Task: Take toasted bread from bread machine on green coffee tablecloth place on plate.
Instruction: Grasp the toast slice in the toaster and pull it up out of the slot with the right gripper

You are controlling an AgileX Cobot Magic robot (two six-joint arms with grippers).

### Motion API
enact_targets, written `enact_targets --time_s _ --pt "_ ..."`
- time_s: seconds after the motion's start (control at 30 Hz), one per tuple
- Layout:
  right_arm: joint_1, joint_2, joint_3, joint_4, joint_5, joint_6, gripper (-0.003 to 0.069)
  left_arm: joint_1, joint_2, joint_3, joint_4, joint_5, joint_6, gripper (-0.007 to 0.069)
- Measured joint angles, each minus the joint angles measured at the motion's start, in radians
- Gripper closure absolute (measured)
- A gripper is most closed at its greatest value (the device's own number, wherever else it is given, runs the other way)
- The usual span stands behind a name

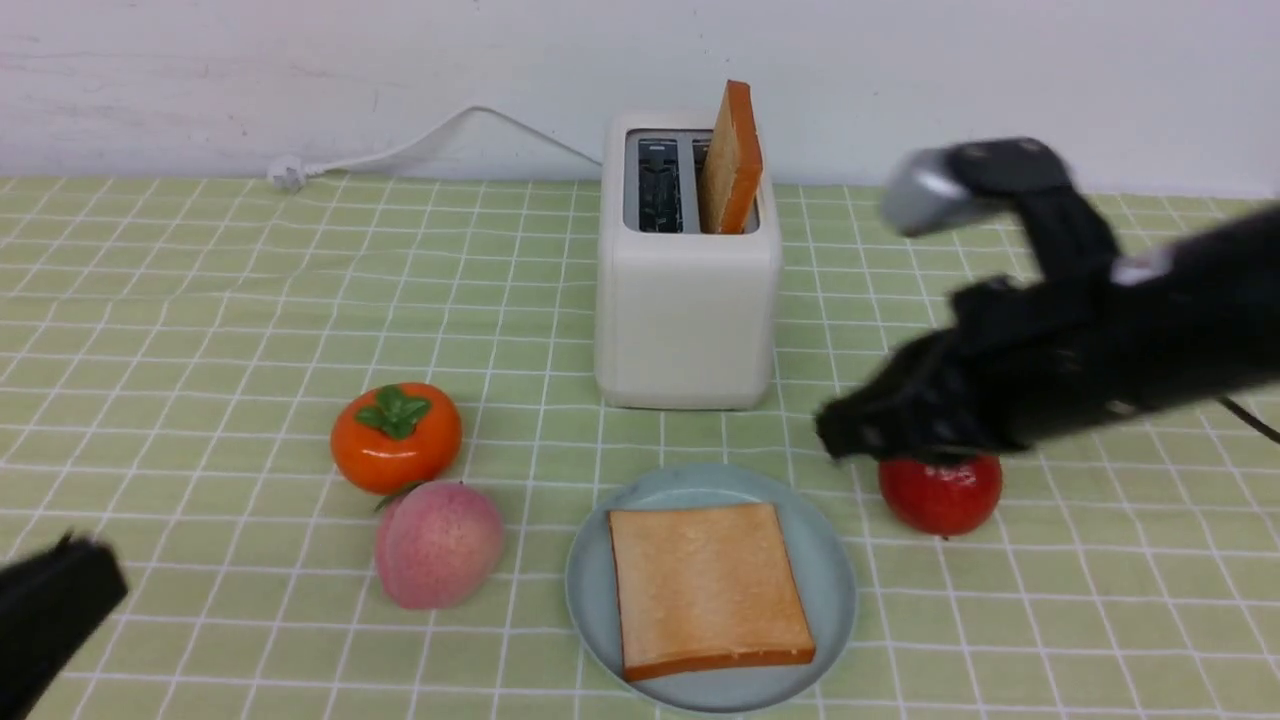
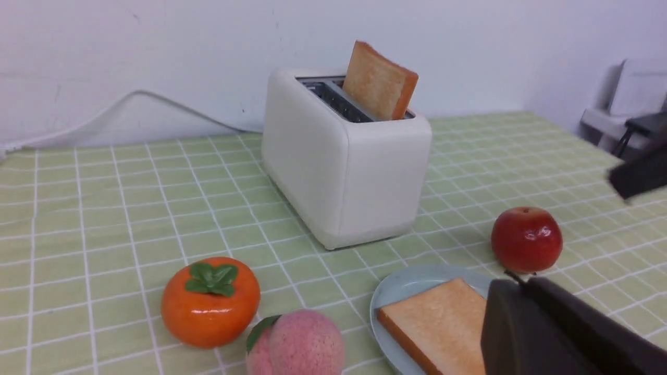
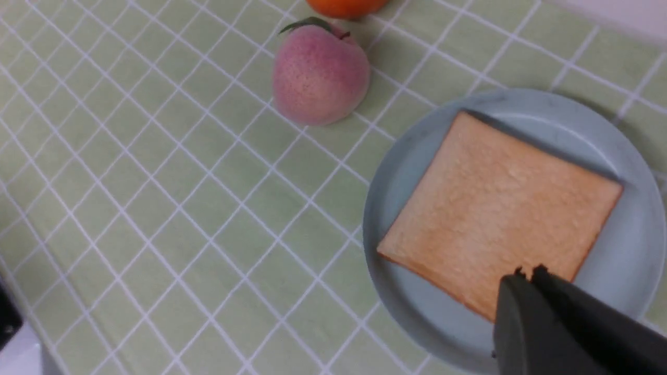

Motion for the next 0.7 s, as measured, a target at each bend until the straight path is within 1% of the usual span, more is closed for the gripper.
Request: enact_targets --time_s 0.03,0.13,0.17,0.2,0.23,0.33,0.4,0.43,0.47,0.5,0.53,0.57,0.6,0.63,0.67,0.7 --pt "0.014 0.038 -0.049 -0.043 -0.063 0.024 0.0643 0.0 -0.046 0.037 0.0 -0.005 0.0 0.0638" --pt "0.018 0.087 -0.11 -0.099 -0.172 0.042 0.063 0.0 -0.088 0.084 0.0 -0.025 0.0 0.0638" --pt "0.018 0.12 -0.152 -0.132 -0.258 0.045 0.0615 0.0 -0.095 0.096 0.012 -0.039 0.0 0.0638" --pt "0.018 0.148 -0.172 -0.143 -0.299 0.046 0.0604 0.0 -0.096 0.101 0.02 -0.048 0.0 0.0638" --pt "0.018 0.159 -0.179 -0.146 -0.307 0.047 0.0599 0.0 -0.096 0.101 0.021 -0.052 0.0 0.0638" --pt "0.018 0.226 -0.219 -0.156 -0.408 0.048 0.0542 0.0 -0.092 0.103 0.029 -0.063 0.0 0.0638" --pt "0.019 0.285 -0.24 -0.157 -0.499 0.049 0.0459 0.0 -0.084 0.103 0.029 -0.064 0.0 0.0638" --pt "0.019 0.294 -0.241 -0.157 -0.516 0.049 0.0451 0.0 -0.083 0.104 0.029 -0.064 0.0 0.0638" --pt "0.019 0.316 -0.246 -0.152 -0.558 0.049 0.0405 0.0 -0.082 0.104 0.029 -0.064 0.0 0.0638" --pt "0.019 0.349 -0.255 -0.133 -0.625 0.049 0.0314 0.0 -0.079 0.104 0.031 -0.065 0.0 0.0638" --pt "0.019 0.368 -0.258 -0.127 -0.657 0.049 0.0274 0.0 -0.078 0.104 0.031 -0.065 0.0 0.0638" --pt "0.019 0.389 -0.265 -0.117 -0.702 0.049 0.0216 0.0 -0.078 0.104 0.031 -0.065 0.0 0.0638" --pt "0.019 0.404 -0.27 -0.113 -0.738 0.049 0.0183 0.0 -0.078 0.105 0.031 -0.065 0.0 0.0638" --pt "0.019 0.404 -0.272 -0.112 -0.738 0.049 0.0175 0.0 -0.078 0.105 0.031 -0.065 0.0 0.0638" --pt "0.019 0.438 -0.291 -0.106 -0.793 0.049 0.0124 0.0 -0.078 0.105 0.032 -0.065 0.0 0.0638" --pt "0.019 0.455 -0.302 -0.103 -0.814 0.049 0.0111 0.0 -0.078 0.105 0.032 -0.065 0.0 0.0638"
